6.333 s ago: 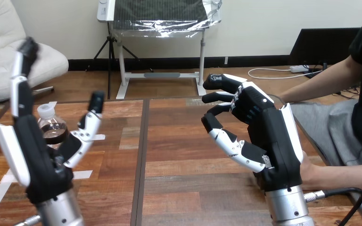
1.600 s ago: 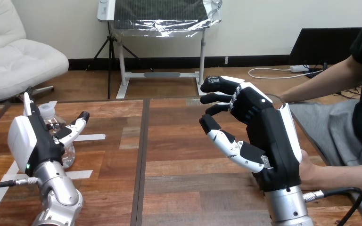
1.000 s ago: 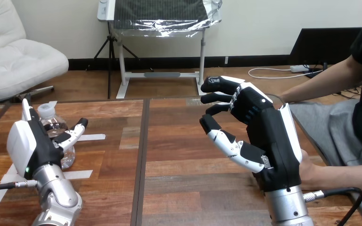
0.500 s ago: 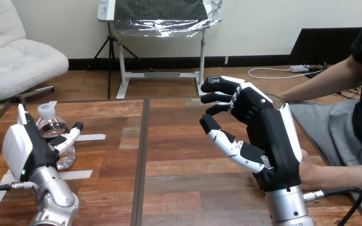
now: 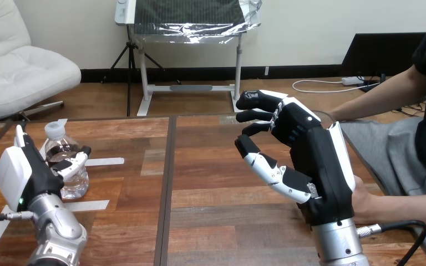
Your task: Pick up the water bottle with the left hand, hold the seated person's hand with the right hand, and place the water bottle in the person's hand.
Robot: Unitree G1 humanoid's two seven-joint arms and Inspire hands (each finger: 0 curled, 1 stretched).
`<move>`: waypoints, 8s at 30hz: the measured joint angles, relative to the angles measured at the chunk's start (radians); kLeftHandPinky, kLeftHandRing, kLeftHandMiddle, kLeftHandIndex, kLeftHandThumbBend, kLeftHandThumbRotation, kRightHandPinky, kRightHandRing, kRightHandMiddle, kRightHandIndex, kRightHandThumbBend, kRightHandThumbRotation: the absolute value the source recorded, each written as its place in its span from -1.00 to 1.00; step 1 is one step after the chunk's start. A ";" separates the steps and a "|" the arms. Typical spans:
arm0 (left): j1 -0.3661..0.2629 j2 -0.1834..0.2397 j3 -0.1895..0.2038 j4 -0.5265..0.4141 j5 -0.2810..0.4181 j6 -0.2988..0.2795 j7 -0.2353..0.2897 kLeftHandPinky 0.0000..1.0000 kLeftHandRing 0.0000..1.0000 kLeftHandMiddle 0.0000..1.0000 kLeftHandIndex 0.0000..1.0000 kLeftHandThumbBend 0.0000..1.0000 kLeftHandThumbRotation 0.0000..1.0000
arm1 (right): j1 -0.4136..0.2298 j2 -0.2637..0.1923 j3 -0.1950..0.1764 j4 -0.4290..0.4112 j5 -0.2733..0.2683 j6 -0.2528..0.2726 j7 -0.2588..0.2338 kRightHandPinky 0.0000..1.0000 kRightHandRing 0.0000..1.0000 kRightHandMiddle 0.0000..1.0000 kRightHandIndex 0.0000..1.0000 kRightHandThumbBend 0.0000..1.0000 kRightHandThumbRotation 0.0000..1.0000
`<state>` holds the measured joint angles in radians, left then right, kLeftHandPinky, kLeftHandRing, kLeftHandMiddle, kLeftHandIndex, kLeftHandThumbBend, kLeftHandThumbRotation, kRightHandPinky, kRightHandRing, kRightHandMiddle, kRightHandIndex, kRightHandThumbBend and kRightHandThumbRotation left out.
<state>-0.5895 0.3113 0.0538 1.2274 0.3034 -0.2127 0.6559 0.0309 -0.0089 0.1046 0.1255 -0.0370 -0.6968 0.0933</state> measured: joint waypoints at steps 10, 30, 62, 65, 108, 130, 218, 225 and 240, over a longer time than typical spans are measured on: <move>-0.016 0.004 -0.004 0.003 0.000 0.030 -0.014 0.55 0.75 0.83 0.82 0.58 -0.58 | 0.000 -0.001 0.000 0.000 0.000 0.000 0.000 0.08 0.29 0.39 0.36 -0.05 -0.85; -0.033 0.007 -0.041 0.034 0.012 0.064 -0.042 0.52 0.70 0.77 0.74 0.58 -0.55 | 0.000 -0.001 0.000 0.000 0.000 0.000 0.001 0.08 0.29 0.38 0.35 -0.05 -0.87; -0.060 0.016 -0.070 0.040 0.017 0.081 -0.098 0.47 0.65 0.72 0.67 0.53 -0.61 | 0.000 -0.005 -0.001 0.000 0.001 0.000 0.008 0.08 0.29 0.38 0.34 -0.07 -0.88; -0.060 0.016 -0.074 0.040 0.017 0.082 -0.098 0.46 0.63 0.71 0.66 0.52 -0.63 | 0.000 -0.008 -0.001 0.000 0.001 0.000 0.008 0.07 0.29 0.38 0.34 -0.07 -0.88; -0.070 0.030 -0.056 0.058 -0.014 0.074 -0.123 0.04 0.19 0.28 0.27 0.48 -1.00 | 0.000 -0.021 0.000 -0.002 0.006 0.000 0.009 0.07 0.27 0.36 0.32 -0.05 -0.88; -0.070 0.030 -0.039 0.061 -0.023 0.046 -0.104 -0.10 0.01 0.07 0.04 0.51 -1.00 | 0.000 -0.022 0.001 -0.005 0.009 0.001 0.009 0.08 0.28 0.36 0.32 -0.07 -0.91; -0.068 -0.041 -0.032 0.032 -0.099 -0.192 -0.117 -0.15 -0.09 -0.03 -0.06 0.59 -1.00 | 0.011 -0.033 0.003 -0.017 0.018 0.002 0.010 0.09 0.28 0.36 0.34 -0.11 -0.98; -0.067 -0.053 -0.034 0.007 -0.100 -0.217 -0.120 -0.14 -0.10 -0.04 -0.07 0.57 -1.00 | 0.011 -0.032 0.003 -0.018 0.016 0.002 0.009 0.09 0.28 0.37 0.34 -0.11 -0.98; -0.032 -0.070 -0.036 -0.104 -0.101 -0.242 -0.147 -0.10 -0.09 -0.05 -0.07 0.53 -1.00 | 0.011 -0.033 0.002 -0.024 0.017 0.002 0.009 0.09 0.28 0.37 0.35 -0.10 -0.99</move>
<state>-0.6213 0.2409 0.0177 1.1232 0.2028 -0.4548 0.5094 0.0421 -0.0423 0.1066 0.1013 -0.0195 -0.6949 0.1021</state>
